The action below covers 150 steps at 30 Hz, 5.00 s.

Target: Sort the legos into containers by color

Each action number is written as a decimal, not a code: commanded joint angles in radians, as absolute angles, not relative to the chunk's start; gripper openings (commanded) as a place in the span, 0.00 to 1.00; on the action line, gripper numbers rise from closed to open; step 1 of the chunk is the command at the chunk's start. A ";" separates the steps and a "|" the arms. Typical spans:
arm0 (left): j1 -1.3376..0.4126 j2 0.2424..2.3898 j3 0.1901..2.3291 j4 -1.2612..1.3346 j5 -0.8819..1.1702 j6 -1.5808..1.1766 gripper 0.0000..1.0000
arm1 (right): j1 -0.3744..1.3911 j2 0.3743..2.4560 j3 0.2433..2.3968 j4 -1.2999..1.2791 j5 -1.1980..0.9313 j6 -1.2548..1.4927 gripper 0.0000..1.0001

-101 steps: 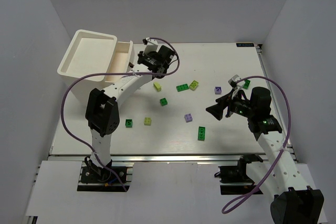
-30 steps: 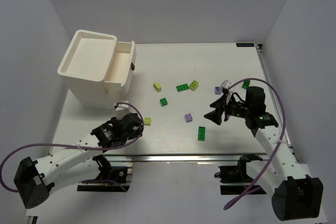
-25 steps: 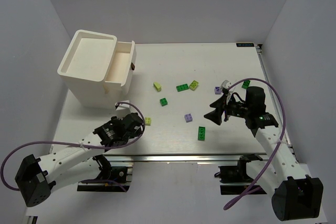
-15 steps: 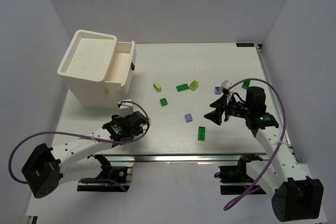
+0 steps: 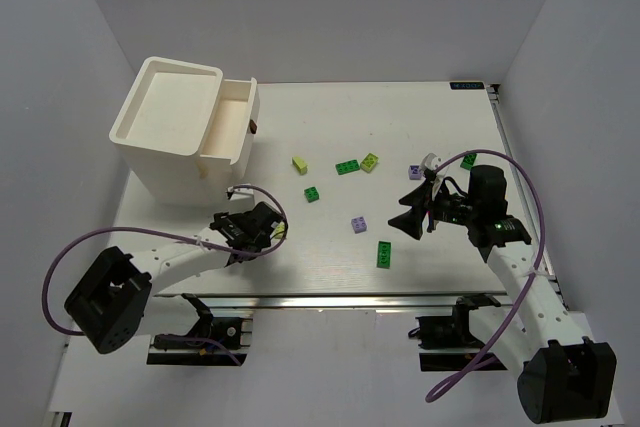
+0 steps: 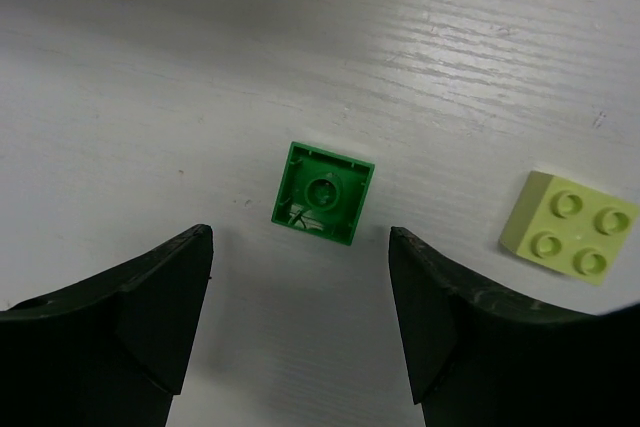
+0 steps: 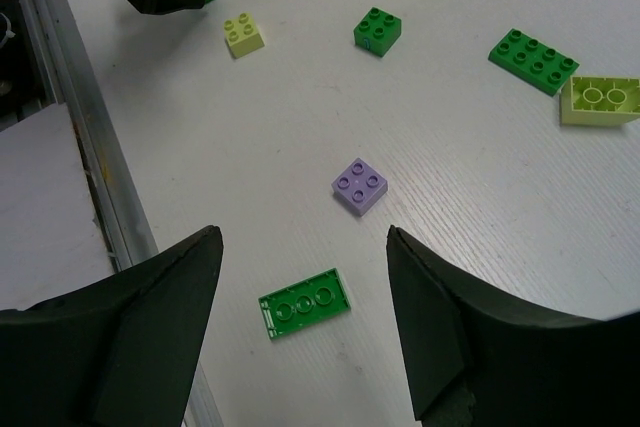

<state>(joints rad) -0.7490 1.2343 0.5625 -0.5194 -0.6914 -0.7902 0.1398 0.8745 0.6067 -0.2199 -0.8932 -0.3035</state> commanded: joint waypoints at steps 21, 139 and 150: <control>-0.652 1.333 0.594 -0.345 -0.595 -0.653 0.66 | 0.143 0.850 0.635 -0.221 -0.934 -0.310 0.72; -0.503 0.950 0.787 -0.359 0.400 -0.468 0.59 | 0.302 1.108 0.762 -0.583 -0.571 -0.728 0.89; -0.551 0.919 0.681 -0.308 0.299 -0.425 0.61 | 0.362 1.064 0.641 -0.811 -0.654 -1.787 0.89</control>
<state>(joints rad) -0.5423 0.9493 0.7052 -0.3504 0.3374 -0.4458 0.3454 1.0286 0.6415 -0.7341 -0.6518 -1.4368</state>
